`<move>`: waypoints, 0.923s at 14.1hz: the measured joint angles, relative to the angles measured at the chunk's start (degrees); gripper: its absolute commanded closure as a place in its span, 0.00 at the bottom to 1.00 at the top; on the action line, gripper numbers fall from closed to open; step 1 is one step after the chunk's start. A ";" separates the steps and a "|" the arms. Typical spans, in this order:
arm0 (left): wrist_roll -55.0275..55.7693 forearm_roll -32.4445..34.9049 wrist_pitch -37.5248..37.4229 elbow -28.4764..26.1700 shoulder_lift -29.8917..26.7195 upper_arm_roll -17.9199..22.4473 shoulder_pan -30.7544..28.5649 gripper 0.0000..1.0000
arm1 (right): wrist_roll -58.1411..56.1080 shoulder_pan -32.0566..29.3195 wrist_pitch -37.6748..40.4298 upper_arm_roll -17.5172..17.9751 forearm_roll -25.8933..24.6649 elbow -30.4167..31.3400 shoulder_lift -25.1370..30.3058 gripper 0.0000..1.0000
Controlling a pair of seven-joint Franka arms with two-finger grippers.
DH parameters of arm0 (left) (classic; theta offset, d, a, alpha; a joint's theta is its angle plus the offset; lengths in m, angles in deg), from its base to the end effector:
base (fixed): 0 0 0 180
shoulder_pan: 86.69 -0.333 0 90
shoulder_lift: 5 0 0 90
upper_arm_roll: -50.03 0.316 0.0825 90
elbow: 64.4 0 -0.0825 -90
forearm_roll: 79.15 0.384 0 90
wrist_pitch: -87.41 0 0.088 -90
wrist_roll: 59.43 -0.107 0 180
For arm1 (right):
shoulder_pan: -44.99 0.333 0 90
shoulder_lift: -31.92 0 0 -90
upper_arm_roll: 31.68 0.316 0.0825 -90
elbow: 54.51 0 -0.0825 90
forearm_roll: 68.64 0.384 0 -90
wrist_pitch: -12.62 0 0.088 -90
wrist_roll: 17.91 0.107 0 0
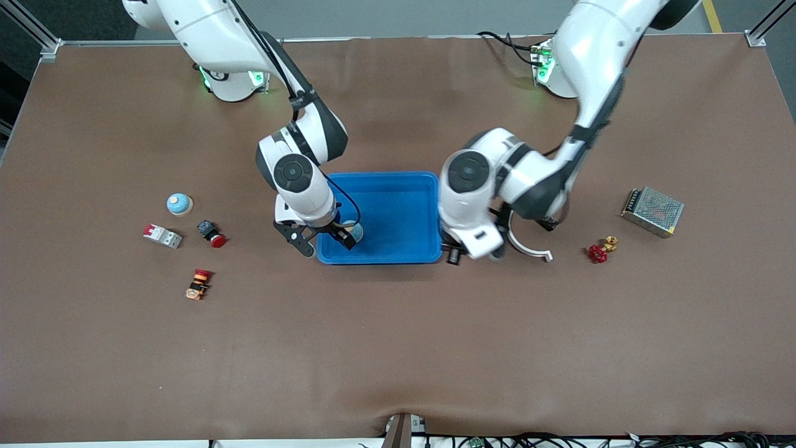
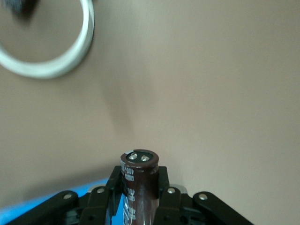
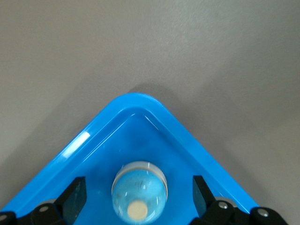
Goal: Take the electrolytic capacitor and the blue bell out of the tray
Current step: 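Lift the capacitor with the left gripper while the right gripper grasps the bell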
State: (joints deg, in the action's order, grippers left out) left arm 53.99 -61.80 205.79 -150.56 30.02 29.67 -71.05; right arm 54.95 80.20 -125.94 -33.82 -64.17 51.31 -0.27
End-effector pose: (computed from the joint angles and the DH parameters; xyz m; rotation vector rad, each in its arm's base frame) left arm 0.6016 -0.3669 0.3252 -2.5151 -1.8421 -0.0941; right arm 0.5399 0.3537 0.2203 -2.8992 1.1360 0.0301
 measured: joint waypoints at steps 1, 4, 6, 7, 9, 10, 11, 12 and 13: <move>-4.55 -0.49 -1.20 -0.13 -0.53 -0.16 -2.97 1.00 | 0.28 0.19 -0.44 -0.01 0.00 -0.84 -1.74 0.00; -16.16 -0.77 -1.95 -1.96 -0.06 -0.26 -10.22 1.00 | 1.86 1.36 -0.65 0.00 0.00 -3.09 -4.64 0.00; -21.86 -0.79 -1.46 -2.86 1.58 -0.24 -14.33 1.00 | 2.95 2.38 -0.62 0.00 0.00 -3.42 -4.74 0.00; -24.08 -0.79 -0.59 -2.94 2.70 -0.24 -16.18 1.00 | 3.28 2.96 -0.58 0.01 0.00 -3.43 -4.75 0.00; -26.80 -0.79 2.70 -3.03 5.24 -0.23 -19.23 1.00 | 3.70 3.87 -0.48 0.00 0.00 -3.43 -4.81 0.00; -27.32 -0.79 4.71 -3.07 6.57 -0.22 -20.20 1.00 | 3.85 4.12 -0.46 0.00 0.00 -3.43 -4.86 0.00; -27.67 -0.79 6.41 -3.08 7.83 -0.18 -20.69 1.00 | 3.95 4.23 -0.45 0.00 0.00 -3.43 -4.88 0.00; -27.74 -0.78 7.81 -3.10 8.94 -0.15 -20.81 1.00 | 3.96 4.23 -0.45 -0.01 0.00 -3.42 -4.89 0.00; -27.75 -0.78 8.87 -3.11 9.86 -0.17 -20.72 1.00 | 3.96 4.23 -0.43 -0.04 -0.01 -3.42 -4.90 0.00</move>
State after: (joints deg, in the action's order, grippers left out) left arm 26.24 -62.59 214.66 -153.67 39.88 29.50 -91.77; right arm 58.92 84.43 -126.37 -33.85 -64.17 47.89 -5.16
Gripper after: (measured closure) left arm 0.661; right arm 0.000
